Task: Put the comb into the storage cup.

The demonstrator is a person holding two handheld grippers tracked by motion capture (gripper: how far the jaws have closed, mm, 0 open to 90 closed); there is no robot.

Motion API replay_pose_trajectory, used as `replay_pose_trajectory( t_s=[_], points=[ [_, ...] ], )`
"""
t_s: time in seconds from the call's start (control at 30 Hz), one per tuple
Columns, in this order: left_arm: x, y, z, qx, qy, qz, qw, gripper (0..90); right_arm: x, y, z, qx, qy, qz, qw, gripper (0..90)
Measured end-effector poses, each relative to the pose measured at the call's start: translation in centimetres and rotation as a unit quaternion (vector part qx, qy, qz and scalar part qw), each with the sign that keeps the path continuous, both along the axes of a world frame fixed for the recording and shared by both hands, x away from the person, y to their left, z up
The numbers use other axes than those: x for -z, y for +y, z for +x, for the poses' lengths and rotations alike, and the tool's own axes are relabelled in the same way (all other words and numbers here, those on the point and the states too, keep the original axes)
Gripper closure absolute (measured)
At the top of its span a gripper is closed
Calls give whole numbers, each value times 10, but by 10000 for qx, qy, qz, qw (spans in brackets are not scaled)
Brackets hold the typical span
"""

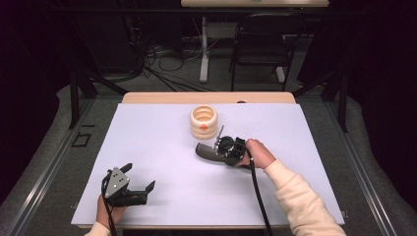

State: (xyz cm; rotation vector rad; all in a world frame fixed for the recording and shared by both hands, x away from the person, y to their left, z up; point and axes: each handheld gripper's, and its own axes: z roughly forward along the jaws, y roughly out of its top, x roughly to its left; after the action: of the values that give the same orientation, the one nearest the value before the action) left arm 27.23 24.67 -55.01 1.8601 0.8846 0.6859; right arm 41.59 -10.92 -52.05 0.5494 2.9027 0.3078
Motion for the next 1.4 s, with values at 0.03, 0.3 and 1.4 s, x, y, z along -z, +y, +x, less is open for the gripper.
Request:
replay_pose_trajectory(
  t_s=[0.03,0.3,1.4],
  points=[
    [0,0,0,-4,2,7,10000,0,-1,-1,-1,18,-1,16,10000,721],
    [0,0,0,-7,-5,-6,10000,0,-10,-10,-6,72,-127,413,9990,721],
    [-1,1,-1,-27,-61,-32,10000,1,-23,-37,-17,330,-355,1323,9900,719]
  ],
)
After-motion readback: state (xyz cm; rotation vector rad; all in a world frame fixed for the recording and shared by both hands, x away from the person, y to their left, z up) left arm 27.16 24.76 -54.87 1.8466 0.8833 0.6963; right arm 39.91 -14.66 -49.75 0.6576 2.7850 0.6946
